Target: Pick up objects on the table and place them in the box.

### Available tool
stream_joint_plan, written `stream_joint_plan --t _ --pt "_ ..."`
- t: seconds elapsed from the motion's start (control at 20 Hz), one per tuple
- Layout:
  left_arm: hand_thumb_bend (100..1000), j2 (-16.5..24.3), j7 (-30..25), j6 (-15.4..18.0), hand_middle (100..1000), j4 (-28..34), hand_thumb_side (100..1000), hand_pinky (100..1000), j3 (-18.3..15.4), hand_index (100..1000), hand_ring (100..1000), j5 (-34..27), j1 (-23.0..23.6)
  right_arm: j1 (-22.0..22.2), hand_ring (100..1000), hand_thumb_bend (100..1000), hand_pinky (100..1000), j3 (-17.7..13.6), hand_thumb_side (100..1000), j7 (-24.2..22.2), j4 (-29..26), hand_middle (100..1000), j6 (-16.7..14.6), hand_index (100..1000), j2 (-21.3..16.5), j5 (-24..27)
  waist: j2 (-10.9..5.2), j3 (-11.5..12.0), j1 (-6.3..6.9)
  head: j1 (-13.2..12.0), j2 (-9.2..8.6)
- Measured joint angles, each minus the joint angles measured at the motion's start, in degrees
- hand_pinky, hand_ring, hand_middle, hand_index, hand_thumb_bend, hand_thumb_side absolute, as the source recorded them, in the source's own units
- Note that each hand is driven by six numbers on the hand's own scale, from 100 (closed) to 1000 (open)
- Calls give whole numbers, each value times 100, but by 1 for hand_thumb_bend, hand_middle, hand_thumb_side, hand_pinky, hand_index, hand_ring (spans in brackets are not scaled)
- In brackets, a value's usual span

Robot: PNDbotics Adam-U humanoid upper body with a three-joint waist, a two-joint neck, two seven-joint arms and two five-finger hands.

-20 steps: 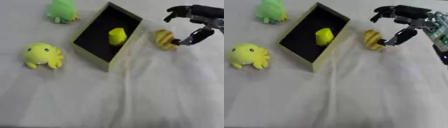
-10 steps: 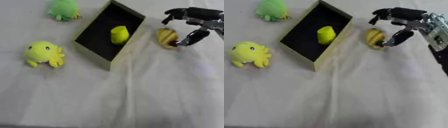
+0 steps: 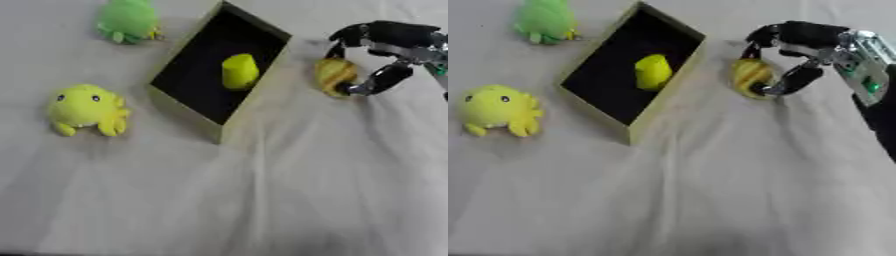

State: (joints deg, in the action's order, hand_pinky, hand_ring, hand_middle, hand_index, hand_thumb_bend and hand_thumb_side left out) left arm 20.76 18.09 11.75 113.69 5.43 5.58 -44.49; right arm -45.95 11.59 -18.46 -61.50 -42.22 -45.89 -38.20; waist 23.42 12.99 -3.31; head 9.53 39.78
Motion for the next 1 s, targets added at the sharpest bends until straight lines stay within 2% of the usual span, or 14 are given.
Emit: stream_joint_plan --t 0.15,0.3,0.4,0.85,1.0 --pt "379 0 -2 1 654 0 523 672 0 813 675 0 0 0 852 256 842 12 321 -34 0 467 -47 653 22 14 -9 -7 1 -8 0" --pt "379 0 -9 4 655 0 523 672 0 812 675 0 0 8 845 142 839 52 291 -83 -14 452 -76 640 24 133 -14 -20 2 -15 0" --pt "380 0 -12 4 655 0 522 672 0 812 675 0 0 18 841 100 835 86 276 -123 -62 445 -80 633 23 249 -16 -30 4 -21 1" --pt "383 0 -33 2 657 0 519 673 2 812 676 0 1 59 830 100 827 147 100 -276 -426 398 55 590 -72 775 -106 -70 8 -39 3" --pt "384 0 -41 8 658 0 519 673 2 812 676 0 3 58 829 100 827 145 100 -303 -620 384 101 582 -142 953 -123 -91 8 -40 6"
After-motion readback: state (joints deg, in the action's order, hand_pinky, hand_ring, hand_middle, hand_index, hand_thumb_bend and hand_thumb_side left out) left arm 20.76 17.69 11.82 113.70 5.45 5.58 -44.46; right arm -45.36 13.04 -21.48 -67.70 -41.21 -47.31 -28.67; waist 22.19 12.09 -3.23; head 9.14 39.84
